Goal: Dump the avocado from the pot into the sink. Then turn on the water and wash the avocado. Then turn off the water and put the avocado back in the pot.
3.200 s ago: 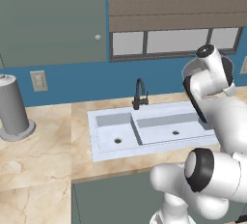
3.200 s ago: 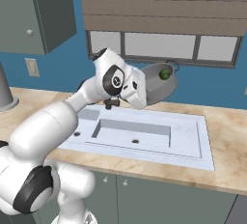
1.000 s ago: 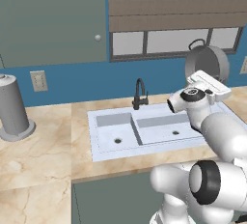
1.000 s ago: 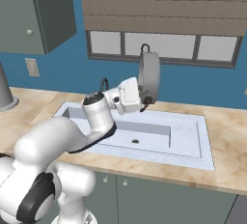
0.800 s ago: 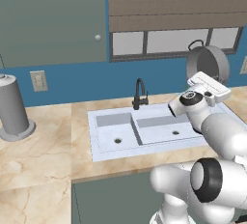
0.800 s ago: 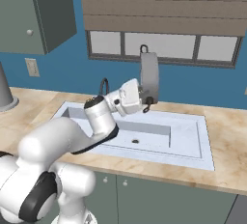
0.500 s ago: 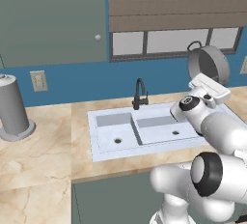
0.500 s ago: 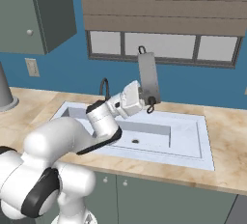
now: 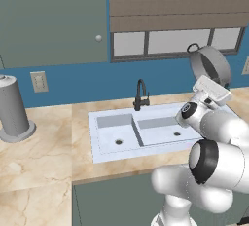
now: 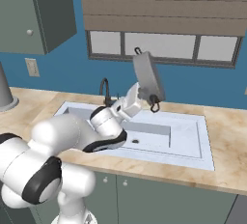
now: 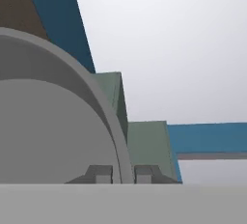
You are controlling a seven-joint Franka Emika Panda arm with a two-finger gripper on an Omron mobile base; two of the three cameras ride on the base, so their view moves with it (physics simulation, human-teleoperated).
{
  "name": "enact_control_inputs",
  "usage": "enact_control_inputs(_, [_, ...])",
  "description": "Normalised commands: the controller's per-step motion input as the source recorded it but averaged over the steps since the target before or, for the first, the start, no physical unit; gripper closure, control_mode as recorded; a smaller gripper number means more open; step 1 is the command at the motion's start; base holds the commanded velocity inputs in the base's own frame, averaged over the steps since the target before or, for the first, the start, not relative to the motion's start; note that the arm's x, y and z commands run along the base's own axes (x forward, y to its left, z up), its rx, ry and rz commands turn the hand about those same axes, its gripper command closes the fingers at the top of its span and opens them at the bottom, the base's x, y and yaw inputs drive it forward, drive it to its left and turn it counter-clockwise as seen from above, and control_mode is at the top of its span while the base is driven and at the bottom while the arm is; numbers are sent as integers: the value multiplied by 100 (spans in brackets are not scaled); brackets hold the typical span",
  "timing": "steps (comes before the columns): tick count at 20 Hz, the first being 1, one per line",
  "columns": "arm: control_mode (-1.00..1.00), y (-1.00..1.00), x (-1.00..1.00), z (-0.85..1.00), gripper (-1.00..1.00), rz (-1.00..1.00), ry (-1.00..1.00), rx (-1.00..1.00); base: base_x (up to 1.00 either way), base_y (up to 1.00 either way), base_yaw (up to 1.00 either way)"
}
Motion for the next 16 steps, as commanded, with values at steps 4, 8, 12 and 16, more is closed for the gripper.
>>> enact_control_inputs(4, [-100,11,0,17,100,-9,-3,-15,0,0,0])
enact_control_inputs(8, [-100,15,-4,33,100,-9,-6,-11,0,0,0])
enact_control_inputs(12, [-100,19,-7,35,100,-8,-6,-10,0,0,0])
enact_control_inputs(16, [-100,24,-3,17,100,-8,-3,-11,0,0,0])
